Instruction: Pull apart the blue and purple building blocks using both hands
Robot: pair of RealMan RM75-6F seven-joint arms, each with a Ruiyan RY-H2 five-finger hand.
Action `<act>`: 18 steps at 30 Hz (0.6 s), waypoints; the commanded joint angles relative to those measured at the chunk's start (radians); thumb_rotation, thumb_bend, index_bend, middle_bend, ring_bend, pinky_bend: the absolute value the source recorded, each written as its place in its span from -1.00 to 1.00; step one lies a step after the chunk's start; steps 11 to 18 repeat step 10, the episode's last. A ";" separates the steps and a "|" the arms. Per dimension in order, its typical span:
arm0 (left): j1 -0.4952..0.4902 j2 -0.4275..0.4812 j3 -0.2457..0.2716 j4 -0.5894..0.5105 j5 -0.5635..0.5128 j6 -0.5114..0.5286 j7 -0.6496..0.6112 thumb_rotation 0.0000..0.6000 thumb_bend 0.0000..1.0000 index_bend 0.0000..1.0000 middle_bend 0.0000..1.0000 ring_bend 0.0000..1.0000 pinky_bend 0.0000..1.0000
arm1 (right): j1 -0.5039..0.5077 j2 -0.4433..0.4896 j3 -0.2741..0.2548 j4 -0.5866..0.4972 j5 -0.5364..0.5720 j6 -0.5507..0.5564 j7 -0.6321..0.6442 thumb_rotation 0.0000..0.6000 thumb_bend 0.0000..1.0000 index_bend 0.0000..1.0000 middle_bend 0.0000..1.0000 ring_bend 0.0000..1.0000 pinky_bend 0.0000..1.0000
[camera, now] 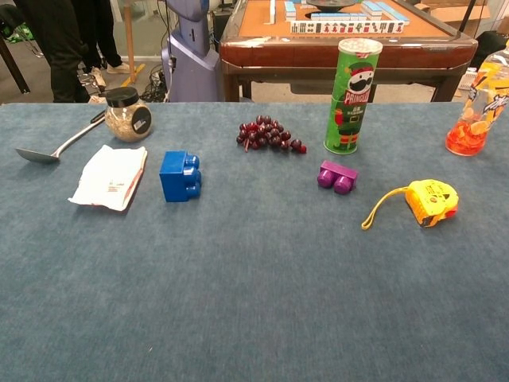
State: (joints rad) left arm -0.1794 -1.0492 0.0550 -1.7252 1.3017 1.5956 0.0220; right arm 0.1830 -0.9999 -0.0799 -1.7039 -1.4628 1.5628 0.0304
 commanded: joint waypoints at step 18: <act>0.057 0.016 -0.019 0.016 0.034 -0.001 -0.016 1.00 -0.93 -0.70 -0.56 -0.63 -0.19 | -0.043 0.046 0.032 -0.026 -0.011 -0.005 0.021 1.00 -1.00 -0.67 -0.35 -0.42 -0.28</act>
